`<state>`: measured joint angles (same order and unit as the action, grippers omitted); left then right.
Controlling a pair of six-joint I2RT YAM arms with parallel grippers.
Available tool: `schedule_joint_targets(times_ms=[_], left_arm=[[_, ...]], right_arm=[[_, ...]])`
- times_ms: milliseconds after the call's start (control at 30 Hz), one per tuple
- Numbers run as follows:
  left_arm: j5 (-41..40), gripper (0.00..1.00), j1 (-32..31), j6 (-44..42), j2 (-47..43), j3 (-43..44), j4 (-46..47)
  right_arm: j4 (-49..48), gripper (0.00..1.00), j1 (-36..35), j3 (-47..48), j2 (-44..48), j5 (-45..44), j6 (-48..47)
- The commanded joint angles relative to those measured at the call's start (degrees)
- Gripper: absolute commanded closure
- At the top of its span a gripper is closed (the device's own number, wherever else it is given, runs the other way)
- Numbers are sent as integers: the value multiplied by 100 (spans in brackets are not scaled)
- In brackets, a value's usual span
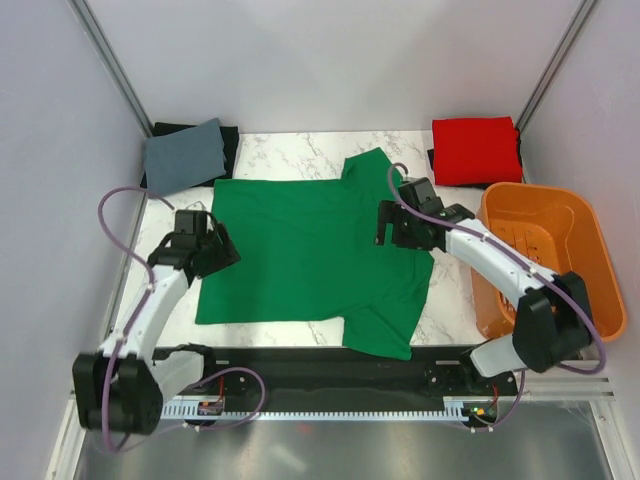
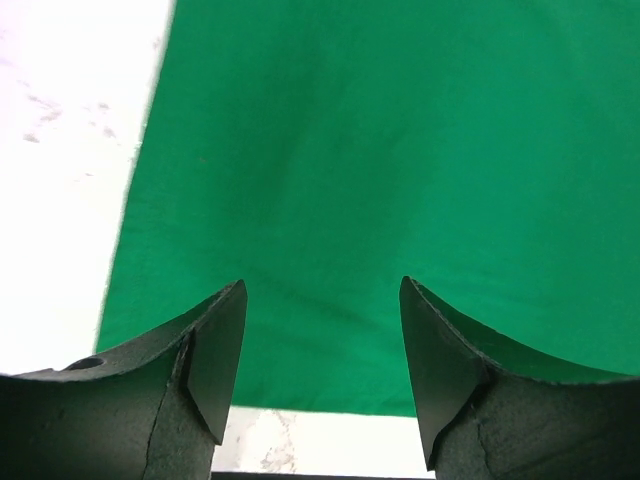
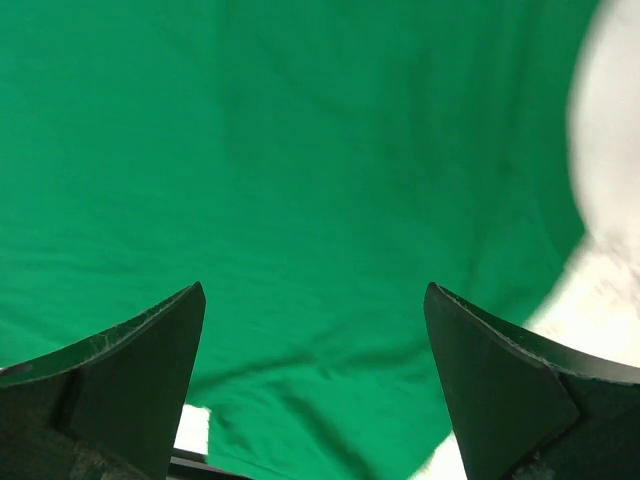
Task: Fold and stack the t-shirts
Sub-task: Fold the tshirt
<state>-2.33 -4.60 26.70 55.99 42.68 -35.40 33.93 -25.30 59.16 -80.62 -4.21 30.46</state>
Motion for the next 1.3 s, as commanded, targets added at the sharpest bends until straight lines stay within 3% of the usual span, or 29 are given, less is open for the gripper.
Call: schedule_joint_targets(times_ms=[0, 267, 567, 700, 833, 933, 1033, 1167, 1267], left_arm=[[441, 30, -6, 353, 885, 249, 630], [558, 32, -6, 319, 3283, 1276, 1008], [365, 34, 12, 380, 4929, 2480, 1008], [320, 34, 56, 389, 5519, 3193, 991], [479, 34, 91, 371, 5985, 4221, 535], [566, 34, 91, 406, 5749, 4688, 148], [628, 34, 91, 520, 4776, 4330, 77], [251, 34, 100, 801, 3150, 2761, 86], [-502, 35, 109, 1415, 1700, 1492, 42]], right_arm=[[-527, 2, 16, 552, -620, 772, -180], [-598, 2, 279, 1739, -2615, 948, -339], [-537, 2, 851, 3188, -4355, 1142, -523], [-327, 2, 1018, 4145, -5199, 1124, -620], [200, 2, 1167, 5789, -5903, 1098, -655], [421, 2, 1150, 6231, -5599, 1264, -717], [404, 2, 1063, 5863, -4740, 1274, -752], [395, 2, 791, 4713, -3270, 747, -682], [281, 2, 439, 3334, -1935, 465, -401]])
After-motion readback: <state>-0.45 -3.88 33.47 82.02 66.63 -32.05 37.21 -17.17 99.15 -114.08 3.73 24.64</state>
